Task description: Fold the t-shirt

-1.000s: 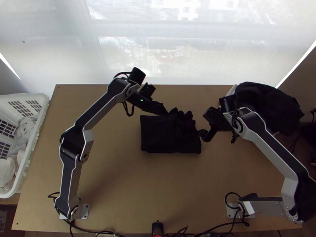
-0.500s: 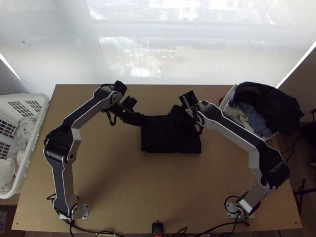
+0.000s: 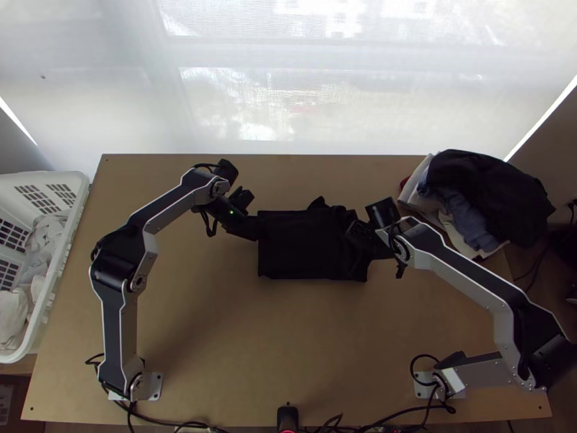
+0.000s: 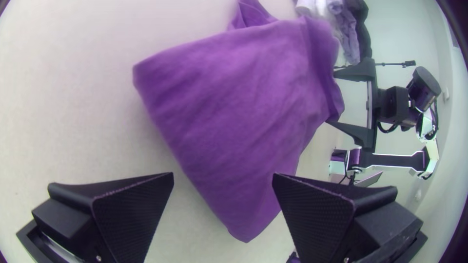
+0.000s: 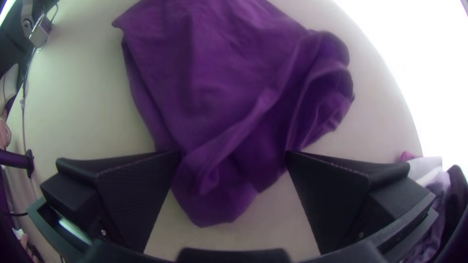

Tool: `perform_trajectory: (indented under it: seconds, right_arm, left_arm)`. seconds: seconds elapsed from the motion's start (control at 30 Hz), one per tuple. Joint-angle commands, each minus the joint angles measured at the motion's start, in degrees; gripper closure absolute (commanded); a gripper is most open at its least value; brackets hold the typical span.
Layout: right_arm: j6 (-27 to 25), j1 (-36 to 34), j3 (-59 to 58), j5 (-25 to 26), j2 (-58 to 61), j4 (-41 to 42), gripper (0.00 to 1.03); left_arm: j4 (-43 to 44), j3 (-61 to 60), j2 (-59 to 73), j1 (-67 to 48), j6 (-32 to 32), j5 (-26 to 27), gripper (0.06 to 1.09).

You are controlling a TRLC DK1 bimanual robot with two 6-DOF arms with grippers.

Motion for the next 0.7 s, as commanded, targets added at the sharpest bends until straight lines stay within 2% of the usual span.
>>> perform_trajectory:
  seconds: [0.0, 0.23, 0.43, 0.53, 0.67]
  right_arm:
    - [0.1, -3.9, -6.5, 0.1, -7.1, 0.4, 0.04]
    - [0.8, 0.9, 1.1, 1.3, -9.9, -0.2, 0.04]
    - [-0.3, 13.5, 1.7, 6.7, -7.6, 0.1, 0.04]
    - [-3.7, 20.0, -0.8, 11.8, -5.3, 3.9, 0.04]
    - [-7.6, 25.0, -6.1, 18.0, -2.8, 14.1, 0.04]
  left_arm:
    - [0.0, -0.3, 0.7, -0.1, 0.0, -1.4, 0.10]
    - [-0.3, 0.6, -2.4, -0.3, -1.3, -1.4, 0.10]
    - [-0.2, 1.2, -2.8, -1.1, -2.5, -1.4, 0.10]
    - [0.1, 1.3, -1.9, -1.6, -2.8, -1.4, 0.10]
    - [0.4, 1.5, -0.2, -1.8, -3.3, -1.4, 0.10]
